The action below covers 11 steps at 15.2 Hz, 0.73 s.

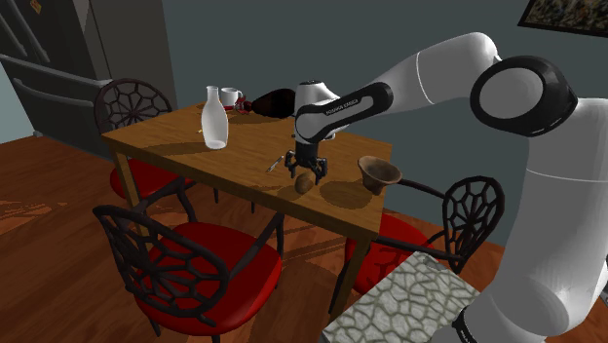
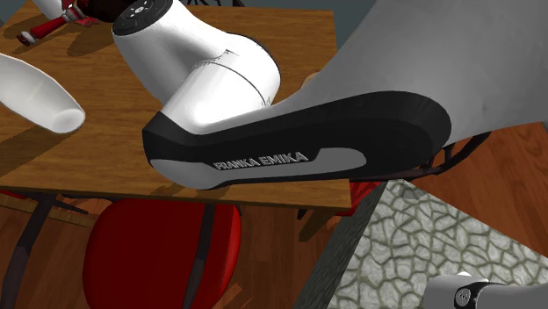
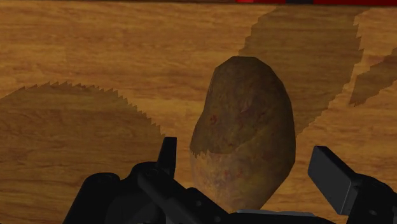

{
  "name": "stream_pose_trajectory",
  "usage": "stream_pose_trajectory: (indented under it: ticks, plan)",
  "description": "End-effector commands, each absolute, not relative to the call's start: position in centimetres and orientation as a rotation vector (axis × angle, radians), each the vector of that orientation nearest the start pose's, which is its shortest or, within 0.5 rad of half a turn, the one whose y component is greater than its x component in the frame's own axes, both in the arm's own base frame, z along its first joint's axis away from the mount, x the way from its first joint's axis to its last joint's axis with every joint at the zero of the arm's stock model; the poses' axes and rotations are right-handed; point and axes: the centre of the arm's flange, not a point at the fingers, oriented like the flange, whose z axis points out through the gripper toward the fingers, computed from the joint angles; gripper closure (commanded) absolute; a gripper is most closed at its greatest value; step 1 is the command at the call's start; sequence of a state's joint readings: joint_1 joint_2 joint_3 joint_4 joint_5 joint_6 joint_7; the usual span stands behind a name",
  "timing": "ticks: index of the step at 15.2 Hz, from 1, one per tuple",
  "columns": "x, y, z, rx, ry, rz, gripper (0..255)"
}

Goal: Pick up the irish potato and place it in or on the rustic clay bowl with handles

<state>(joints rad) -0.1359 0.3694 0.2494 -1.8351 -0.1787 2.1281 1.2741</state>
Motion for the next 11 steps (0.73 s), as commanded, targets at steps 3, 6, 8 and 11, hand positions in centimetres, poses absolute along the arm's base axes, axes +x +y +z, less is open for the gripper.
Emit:
stream_pose_trajectory:
  ticks: [3,6,8,11]
  plan:
    - [62.71,5.35,33.01,-2.772,1.651,0.016,255]
    - [62.71,5.35,33.0,-2.772,1.651,0.016,255]
    - [62.71,5.35,33.0,-2.772,1.651,0.016,255]
    - [62.72,5.35,33.0,-2.772,1.651,0.016,255]
